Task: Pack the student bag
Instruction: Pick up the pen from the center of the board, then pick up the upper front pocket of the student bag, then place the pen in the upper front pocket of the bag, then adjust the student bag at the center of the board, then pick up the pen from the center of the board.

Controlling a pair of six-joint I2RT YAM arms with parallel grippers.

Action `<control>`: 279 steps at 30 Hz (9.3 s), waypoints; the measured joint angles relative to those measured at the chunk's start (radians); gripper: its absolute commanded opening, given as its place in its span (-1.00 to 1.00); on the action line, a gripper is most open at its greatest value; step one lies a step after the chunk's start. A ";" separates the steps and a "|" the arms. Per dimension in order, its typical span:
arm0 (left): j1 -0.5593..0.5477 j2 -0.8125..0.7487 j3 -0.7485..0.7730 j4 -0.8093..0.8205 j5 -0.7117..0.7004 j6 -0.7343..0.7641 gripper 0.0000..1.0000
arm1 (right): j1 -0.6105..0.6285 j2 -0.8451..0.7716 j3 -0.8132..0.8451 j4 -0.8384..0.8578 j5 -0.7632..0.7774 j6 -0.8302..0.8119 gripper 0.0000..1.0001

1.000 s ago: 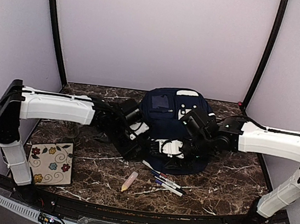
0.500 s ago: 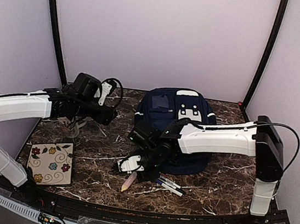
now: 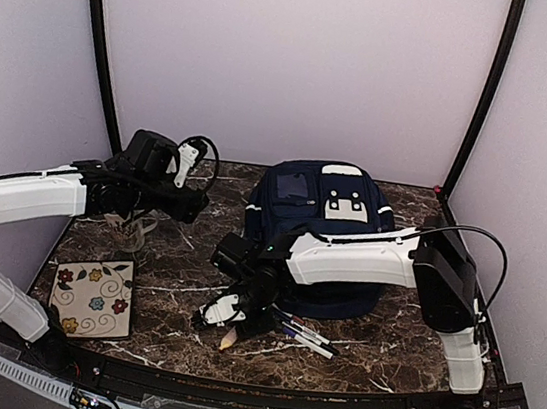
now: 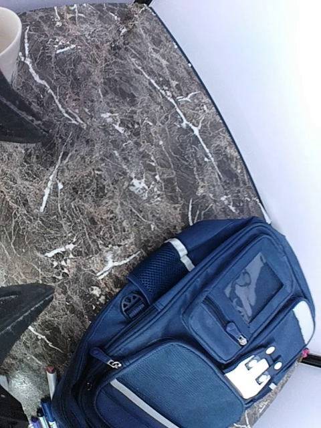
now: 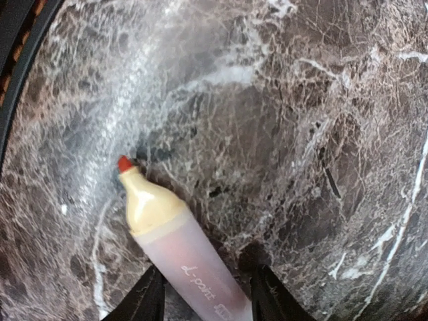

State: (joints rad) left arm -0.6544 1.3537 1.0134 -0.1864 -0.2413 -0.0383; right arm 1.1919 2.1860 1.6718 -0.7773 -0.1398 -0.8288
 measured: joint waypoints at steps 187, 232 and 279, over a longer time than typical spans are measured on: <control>-0.172 0.528 0.426 0.223 0.521 0.010 -1.00 | -0.253 -0.679 -0.587 0.028 -0.169 0.165 -0.51; -0.239 0.303 0.259 0.170 0.087 0.098 -1.00 | -0.193 -0.271 -0.350 0.253 0.225 0.268 -0.59; -0.037 0.344 0.235 0.245 0.452 -0.065 -1.00 | -0.118 -0.130 -0.234 0.169 0.040 0.390 -0.53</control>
State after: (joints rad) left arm -0.6910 1.6981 1.2480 0.0582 0.2111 -0.1036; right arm 1.0740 2.0560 1.4376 -0.6079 -0.1001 -0.4389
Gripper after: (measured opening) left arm 0.052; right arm 0.265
